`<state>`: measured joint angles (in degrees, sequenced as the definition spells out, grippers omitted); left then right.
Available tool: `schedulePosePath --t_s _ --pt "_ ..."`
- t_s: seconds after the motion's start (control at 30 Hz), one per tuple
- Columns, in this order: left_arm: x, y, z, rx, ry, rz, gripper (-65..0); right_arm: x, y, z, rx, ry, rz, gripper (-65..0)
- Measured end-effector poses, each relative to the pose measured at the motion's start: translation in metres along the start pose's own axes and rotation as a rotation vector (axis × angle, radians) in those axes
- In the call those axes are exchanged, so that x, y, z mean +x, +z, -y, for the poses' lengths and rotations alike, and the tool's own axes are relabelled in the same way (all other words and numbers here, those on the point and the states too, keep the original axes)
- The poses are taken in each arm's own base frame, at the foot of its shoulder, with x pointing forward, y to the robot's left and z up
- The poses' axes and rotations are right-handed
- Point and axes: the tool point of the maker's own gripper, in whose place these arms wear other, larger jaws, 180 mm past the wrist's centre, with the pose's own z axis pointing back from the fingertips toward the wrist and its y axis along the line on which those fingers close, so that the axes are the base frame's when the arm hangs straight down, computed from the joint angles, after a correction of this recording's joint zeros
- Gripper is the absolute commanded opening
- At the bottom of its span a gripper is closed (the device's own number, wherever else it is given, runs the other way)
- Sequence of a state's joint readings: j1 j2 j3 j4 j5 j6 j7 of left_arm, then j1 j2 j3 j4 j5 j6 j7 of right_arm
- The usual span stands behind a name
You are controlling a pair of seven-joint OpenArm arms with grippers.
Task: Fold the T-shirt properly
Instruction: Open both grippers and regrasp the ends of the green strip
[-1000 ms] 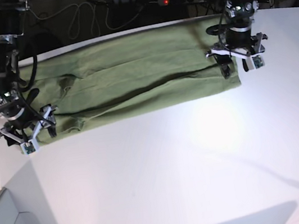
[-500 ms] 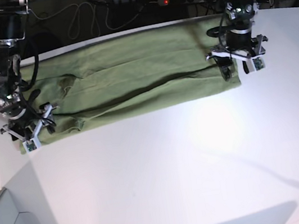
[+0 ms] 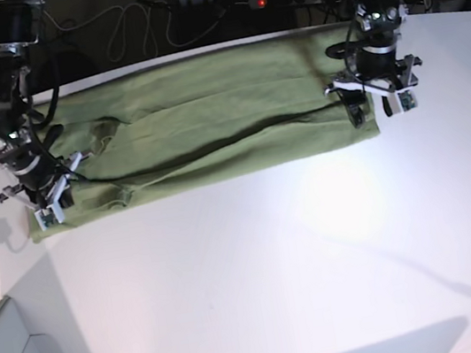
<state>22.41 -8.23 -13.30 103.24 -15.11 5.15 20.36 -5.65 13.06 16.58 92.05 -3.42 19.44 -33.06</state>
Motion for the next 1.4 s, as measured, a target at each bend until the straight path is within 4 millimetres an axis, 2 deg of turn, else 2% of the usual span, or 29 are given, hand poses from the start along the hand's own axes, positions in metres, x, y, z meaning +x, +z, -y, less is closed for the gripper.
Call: schedulePosePath --t_s 0.13,0.27,0.33,0.4,0.53,0.63,0.73,0.9,1.0,1.1,1.2,1.37,1.4 --pt "0.000 0.000 0.000 0.001 -0.002 0.000 -27.4 0.007 0.014 -0.004 -0.005 0.028 0.029 -64.8" --pt "-0.001 0.000 0.000 0.001 -0.003 -0.002 -27.4 0.010 0.015 -0.004 -0.008 0.032 0.035 -62.9" --pt "-0.002 0.001 -0.001 0.002 -0.004 -0.004 -27.4 0.015 0.013 -0.001 -0.012 0.030 0.040 -54.7" --pt "-0.002 0.002 0.000 0.001 -0.004 -0.004 -27.4 0.020 0.006 0.003 -0.014 0.016 0.048 -41.5" --pt "-0.002 0.002 -0.001 0.002 -0.006 -0.006 -27.4 0.011 -0.011 0.009 -0.009 -0.017 0.006 -20.9" --pt "-0.001 0.004 -0.010 0.024 0.004 -0.002 -27.4 0.004 -0.021 0.011 -0.001 -0.041 -0.027 -13.9" --pt "-0.001 0.007 -0.021 0.056 0.006 -0.001 -27.4 0.006 -0.027 0.014 -0.001 -0.054 -0.021 -14.0" --pt "-0.002 0.007 -0.021 0.053 0.001 -0.004 -27.4 0.000 -0.036 0.016 0.007 -0.076 -0.048 -14.1" --pt "-0.002 0.007 -0.021 0.053 0.002 -0.003 -27.4 -0.003 -0.038 0.015 0.010 -0.081 -0.058 -17.1" --pt "-0.002 0.007 -0.021 0.053 0.002 -0.002 -27.4 -0.004 -0.038 0.015 0.011 -0.082 -0.058 -25.9" --pt "-0.002 0.007 -0.020 0.052 0.003 -0.003 -27.4 -0.006 -0.038 0.012 0.018 -0.088 -0.063 -38.9" --pt "-0.001 0.007 -0.020 0.052 0.002 -0.002 -27.4 -0.014 -0.037 0.009 0.022 -0.089 -0.076 -64.0" --pt "-0.002 0.007 -0.020 0.052 0.002 -0.002 -27.4 -0.015 -0.037 0.009 0.022 -0.089 -0.077 -65.0"
